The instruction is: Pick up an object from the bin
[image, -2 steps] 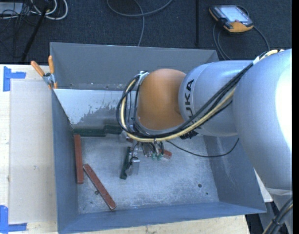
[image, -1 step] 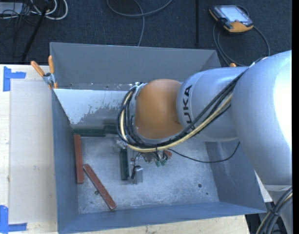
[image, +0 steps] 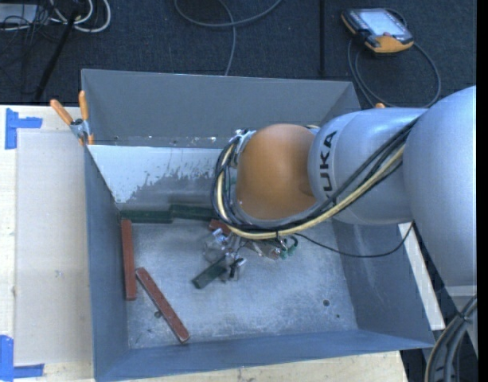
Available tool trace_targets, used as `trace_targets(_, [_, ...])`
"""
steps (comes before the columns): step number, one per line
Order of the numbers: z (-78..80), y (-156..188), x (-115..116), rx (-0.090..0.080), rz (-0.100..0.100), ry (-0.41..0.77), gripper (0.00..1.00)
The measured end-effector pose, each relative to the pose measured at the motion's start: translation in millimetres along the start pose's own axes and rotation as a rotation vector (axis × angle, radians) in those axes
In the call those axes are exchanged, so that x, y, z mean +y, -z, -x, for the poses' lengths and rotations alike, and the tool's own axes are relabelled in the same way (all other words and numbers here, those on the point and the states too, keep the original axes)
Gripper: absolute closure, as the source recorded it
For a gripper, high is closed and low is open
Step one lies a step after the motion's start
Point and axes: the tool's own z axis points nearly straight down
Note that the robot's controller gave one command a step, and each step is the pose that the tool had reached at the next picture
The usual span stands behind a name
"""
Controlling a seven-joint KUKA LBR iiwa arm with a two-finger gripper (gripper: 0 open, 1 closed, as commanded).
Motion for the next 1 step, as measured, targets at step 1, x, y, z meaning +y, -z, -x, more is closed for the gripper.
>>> trace_targets(1, [0.0,-0.1,-0.1,0.0,0.0,-0.001,1.0])
